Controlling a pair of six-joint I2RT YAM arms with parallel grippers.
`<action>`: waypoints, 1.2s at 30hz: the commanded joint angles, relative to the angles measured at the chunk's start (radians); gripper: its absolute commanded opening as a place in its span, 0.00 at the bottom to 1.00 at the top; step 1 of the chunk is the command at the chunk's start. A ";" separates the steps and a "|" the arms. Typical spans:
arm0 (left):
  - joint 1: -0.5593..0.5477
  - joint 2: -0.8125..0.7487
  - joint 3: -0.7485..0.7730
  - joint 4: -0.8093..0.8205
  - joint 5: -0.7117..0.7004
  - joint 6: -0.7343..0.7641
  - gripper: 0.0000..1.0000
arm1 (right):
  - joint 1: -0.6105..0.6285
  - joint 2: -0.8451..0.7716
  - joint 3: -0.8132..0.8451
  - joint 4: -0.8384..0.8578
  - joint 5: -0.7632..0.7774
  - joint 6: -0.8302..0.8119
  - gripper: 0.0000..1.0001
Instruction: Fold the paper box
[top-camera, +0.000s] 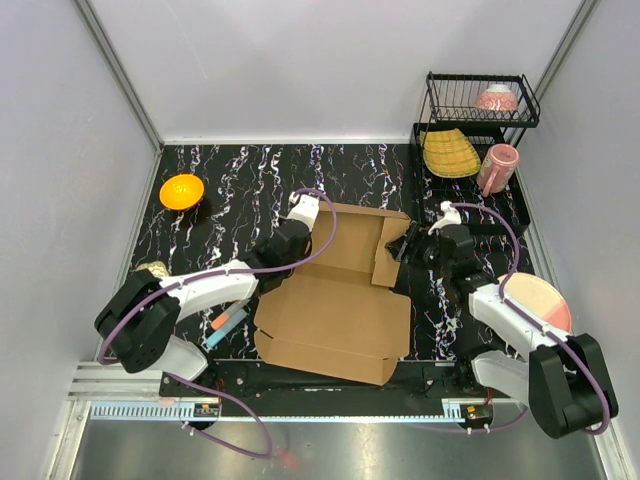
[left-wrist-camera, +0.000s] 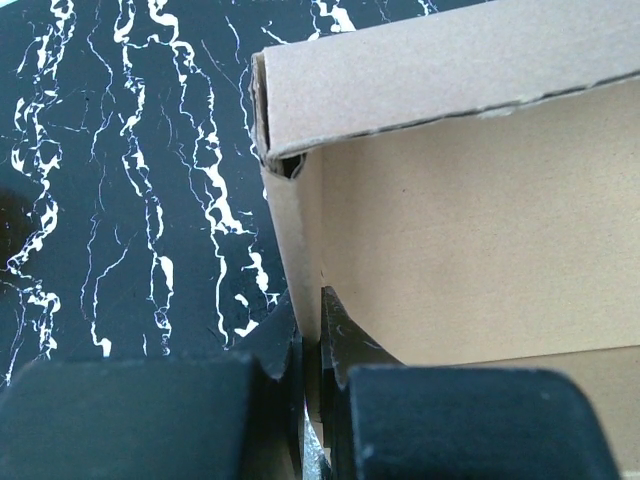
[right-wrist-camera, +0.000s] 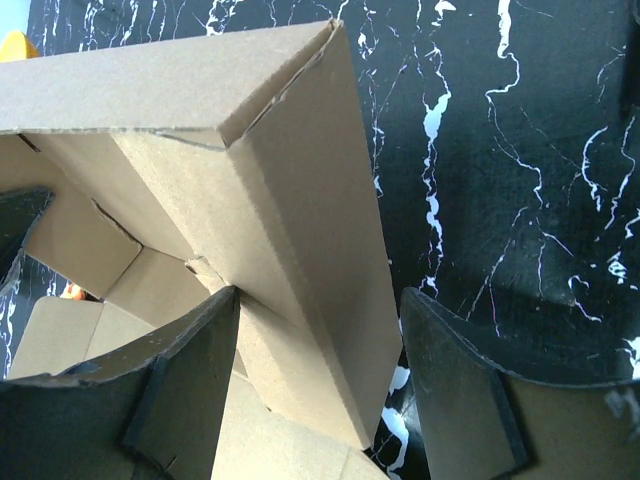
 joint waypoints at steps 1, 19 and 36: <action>-0.022 -0.020 -0.015 0.070 0.032 0.047 0.00 | 0.004 0.067 0.051 0.017 0.005 -0.027 0.71; -0.031 -0.039 -0.035 0.122 0.037 0.064 0.00 | 0.073 0.168 0.160 -0.225 0.268 -0.110 0.39; -0.031 -0.051 -0.034 0.122 0.048 0.066 0.00 | 0.134 0.282 0.237 -0.262 0.249 -0.124 0.19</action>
